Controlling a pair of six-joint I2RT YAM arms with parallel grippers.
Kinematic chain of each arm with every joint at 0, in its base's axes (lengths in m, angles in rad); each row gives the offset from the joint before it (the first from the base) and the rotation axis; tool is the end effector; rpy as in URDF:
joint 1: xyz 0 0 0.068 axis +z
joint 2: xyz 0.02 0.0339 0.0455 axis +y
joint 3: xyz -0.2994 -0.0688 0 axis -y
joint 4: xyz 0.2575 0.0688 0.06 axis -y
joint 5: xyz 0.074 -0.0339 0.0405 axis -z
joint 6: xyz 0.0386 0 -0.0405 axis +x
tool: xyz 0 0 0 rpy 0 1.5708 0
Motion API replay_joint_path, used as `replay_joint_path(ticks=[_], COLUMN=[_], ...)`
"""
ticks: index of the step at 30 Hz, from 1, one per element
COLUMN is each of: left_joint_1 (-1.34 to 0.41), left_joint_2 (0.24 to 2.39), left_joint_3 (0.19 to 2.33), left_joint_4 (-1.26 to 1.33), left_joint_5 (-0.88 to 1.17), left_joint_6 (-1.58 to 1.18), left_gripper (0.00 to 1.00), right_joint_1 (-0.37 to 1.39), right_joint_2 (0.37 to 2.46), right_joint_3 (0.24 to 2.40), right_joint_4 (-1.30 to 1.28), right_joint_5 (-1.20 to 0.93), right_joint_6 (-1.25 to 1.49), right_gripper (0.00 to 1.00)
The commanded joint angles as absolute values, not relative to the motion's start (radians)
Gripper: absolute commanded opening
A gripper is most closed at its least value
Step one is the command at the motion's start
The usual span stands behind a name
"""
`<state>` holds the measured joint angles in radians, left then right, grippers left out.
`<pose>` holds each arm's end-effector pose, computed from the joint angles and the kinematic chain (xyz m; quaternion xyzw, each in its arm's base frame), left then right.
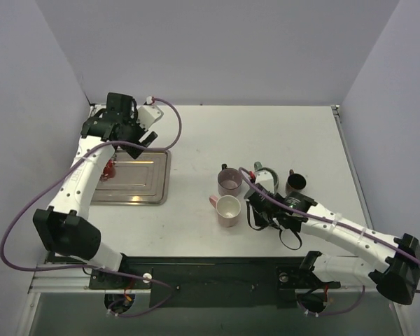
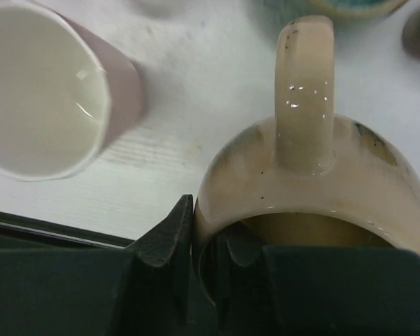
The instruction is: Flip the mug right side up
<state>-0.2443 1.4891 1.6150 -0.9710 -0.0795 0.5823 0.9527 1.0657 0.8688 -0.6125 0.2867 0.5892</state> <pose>0.3094 -0.0740 0.4196 0.3623 0.8612 0.0963 0.3434 0.1341 0.1697 0.3036 -0.1139 0.9133 0.1611 0.3562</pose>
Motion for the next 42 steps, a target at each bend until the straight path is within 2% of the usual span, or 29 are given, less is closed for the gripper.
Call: replay_joint_path(ticks=[1, 5, 13, 14, 15, 17, 18, 21, 22, 25, 26, 32, 34, 42], left_joint_1=[-0.135, -0.061, 0.040, 0.043, 0.043, 0.040, 0.040, 0.041, 0.041, 0.043, 0.044, 0.067, 0.077, 0.100], left_joint_2=[1.549, 1.644, 1.848, 1.861, 1.888, 1.925, 1.939, 2.029, 2.067, 2.143, 2.185, 2.345, 2.370, 2.378], left_joint_3=[1.617, 1.631, 1.707, 1.713, 1.723, 1.738, 1.746, 1.846, 1.871, 1.959, 1.991, 2.169, 2.190, 2.168], left_joint_4=[-0.864, -0.842, -0.842, -0.838, -0.822, -0.798, -0.796, -0.828, -0.837, -0.873, -0.882, -1.011, -1.020, -1.086], left_joint_5=[-0.183, -0.173, -0.199, -0.205, -0.234, -0.261, -0.262, -0.268, -0.265, -0.264, -0.273, -0.279, -0.288, -0.275], left_joint_6=[0.687, 0.696, 0.744, 0.750, 0.758, 0.778, 0.791, 0.805, 0.817, 0.847, 0.856, 0.848, 0.847, 0.845], left_gripper=[0.91, 0.91, 0.91, 0.91, 0.91, 0.91, 0.91, 0.91, 0.91, 0.91, 0.91, 0.83, 0.81, 0.61], right_joint_1=[0.899, 0.825, 0.732, 0.720, 0.701, 0.696, 0.695, 0.699, 0.701, 0.701, 0.701, 0.701, 0.703, 0.703], right_joint_2=[1.095, 1.161, 1.233, 1.236, 1.238, 1.236, 1.227, 1.194, 1.183, 1.146, 1.138, 1.089, 1.071, 1.035], right_joint_3=[0.790, 0.707, 0.641, 0.628, 0.624, 0.633, 0.650, 0.718, 0.735, 0.823, 0.840, 0.930, 0.945, 0.962], right_joint_4=[-0.496, -0.338, -0.221, -0.213, -0.213, -0.241, -0.259, -0.365, -0.388, -0.524, -0.573, -0.690, -0.709, -0.739], right_joint_5=[0.200, 0.085, -0.043, -0.076, -0.083, -0.084, -0.078, -0.068, -0.055, -0.022, -0.005, 0.112, 0.135, 0.187], right_joint_6=[0.586, 0.581, 0.572, 0.575, 0.575, 0.565, 0.557, 0.535, 0.523, 0.502, 0.499, 0.508, 0.512, 0.517], right_gripper=[0.00, 0.00, 0.01, 0.08, 0.11, 0.26, 0.40, 0.55, 0.63, 0.72, 0.78, 0.80, 0.80, 0.80])
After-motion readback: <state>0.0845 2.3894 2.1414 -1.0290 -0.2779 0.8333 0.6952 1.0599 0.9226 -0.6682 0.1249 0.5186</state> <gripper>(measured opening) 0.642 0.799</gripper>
